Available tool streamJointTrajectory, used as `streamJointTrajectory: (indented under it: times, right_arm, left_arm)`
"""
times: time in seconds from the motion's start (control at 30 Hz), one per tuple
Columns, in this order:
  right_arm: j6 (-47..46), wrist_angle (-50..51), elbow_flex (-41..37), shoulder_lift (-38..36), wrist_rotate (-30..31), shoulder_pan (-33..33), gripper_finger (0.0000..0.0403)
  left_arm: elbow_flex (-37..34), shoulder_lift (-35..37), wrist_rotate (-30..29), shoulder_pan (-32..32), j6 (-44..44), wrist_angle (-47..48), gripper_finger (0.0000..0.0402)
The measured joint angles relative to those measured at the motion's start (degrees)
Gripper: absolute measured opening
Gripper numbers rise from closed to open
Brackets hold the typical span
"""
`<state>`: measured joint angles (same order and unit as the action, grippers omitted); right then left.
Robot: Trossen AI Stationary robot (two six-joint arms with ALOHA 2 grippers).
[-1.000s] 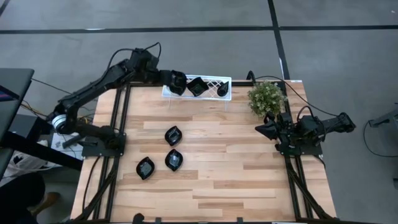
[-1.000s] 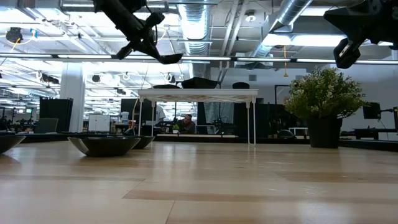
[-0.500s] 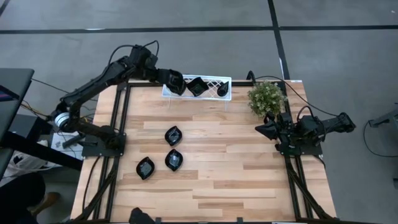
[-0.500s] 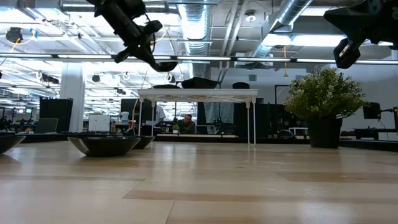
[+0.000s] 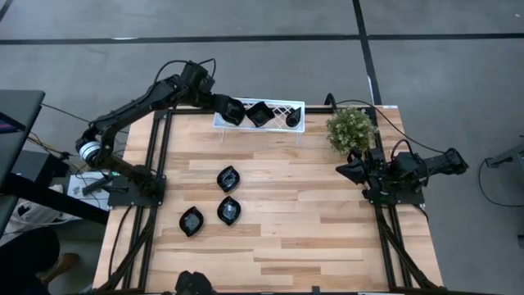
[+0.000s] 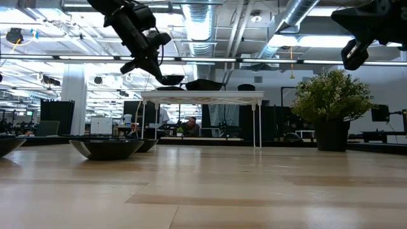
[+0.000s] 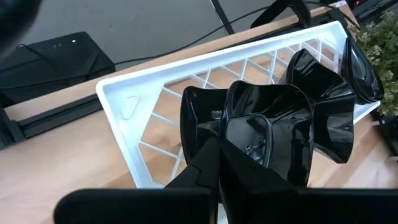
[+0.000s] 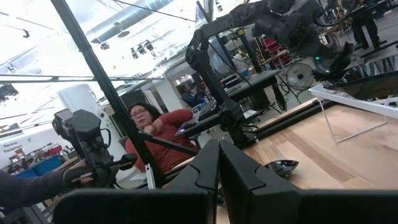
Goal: Pick & Place Mini shaped plates
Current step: Stack the black leaf shaped plate on top of the black leaf shaped plate on the shelf
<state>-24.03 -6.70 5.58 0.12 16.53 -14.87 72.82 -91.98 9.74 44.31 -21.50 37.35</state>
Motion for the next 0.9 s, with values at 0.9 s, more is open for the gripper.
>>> streamJointTrajectory:
  times: [0.9]
  right_arm:
    - [0.0,0.0,0.0,0.0,0.0,0.0,0.0007]
  left_arm:
    - [0.0,-1.95,3.08,2.28,1.77,0.12,0.0003]
